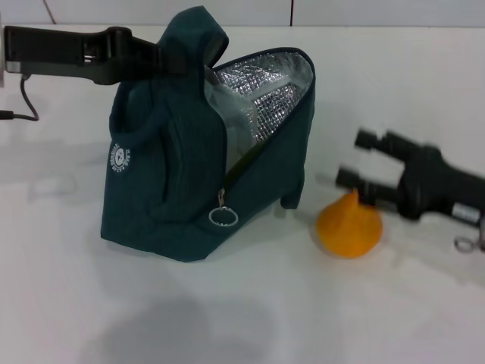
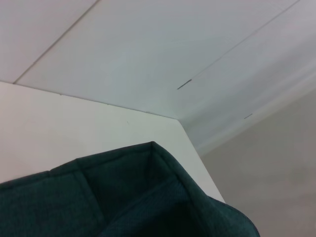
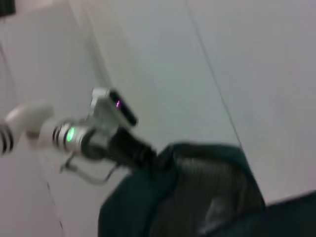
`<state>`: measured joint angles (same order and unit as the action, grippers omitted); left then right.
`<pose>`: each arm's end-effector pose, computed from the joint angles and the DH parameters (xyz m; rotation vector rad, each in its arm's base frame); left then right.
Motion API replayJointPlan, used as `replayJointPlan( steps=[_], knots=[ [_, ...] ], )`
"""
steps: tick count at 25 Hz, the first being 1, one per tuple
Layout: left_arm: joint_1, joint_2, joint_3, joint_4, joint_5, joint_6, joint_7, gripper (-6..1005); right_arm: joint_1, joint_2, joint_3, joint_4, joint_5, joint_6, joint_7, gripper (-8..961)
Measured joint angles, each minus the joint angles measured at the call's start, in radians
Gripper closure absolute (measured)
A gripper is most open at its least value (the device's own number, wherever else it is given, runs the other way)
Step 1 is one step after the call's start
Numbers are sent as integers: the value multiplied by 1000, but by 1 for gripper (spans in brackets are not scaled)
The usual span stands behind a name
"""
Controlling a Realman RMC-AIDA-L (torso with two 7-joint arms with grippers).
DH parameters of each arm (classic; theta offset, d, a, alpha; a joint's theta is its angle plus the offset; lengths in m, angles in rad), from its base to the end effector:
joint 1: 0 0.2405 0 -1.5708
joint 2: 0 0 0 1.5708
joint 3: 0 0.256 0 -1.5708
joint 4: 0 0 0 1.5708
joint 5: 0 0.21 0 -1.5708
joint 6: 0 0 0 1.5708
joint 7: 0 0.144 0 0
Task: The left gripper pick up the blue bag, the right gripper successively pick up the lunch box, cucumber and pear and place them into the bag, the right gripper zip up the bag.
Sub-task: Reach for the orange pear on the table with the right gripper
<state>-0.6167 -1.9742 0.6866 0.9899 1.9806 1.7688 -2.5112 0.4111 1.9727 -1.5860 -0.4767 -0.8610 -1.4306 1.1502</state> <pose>-0.2036 0.3611 0.0930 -2.5267 -1.6247 -0.7573 0.2382 0.3073 -0.0251 -2.5608 0.6043 1.1925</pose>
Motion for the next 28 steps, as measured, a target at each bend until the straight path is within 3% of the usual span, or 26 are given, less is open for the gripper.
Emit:
replayJointPlan(
  steps=[1,6,14,22,28],
  knots=[
    [0,0,1,0,0,0,0,958,-34,8,4,2,-30,1,-87,115],
    [0,-1,2,-11,-2,0,0,958,-71,25,7,10,-39,31,-210,119],
    [0,0,7,-13,-5,0,0,958,-77,27,8,14,-48,83,-253,126],
    [-2,0,4,-13,-5,0,2,958,-79,27,8,22,-50,99,-258,260],
    [-4,1,5,-13,-5,0,2,958,-72,27,7,23,-50,120,-252,542]
  ],
)
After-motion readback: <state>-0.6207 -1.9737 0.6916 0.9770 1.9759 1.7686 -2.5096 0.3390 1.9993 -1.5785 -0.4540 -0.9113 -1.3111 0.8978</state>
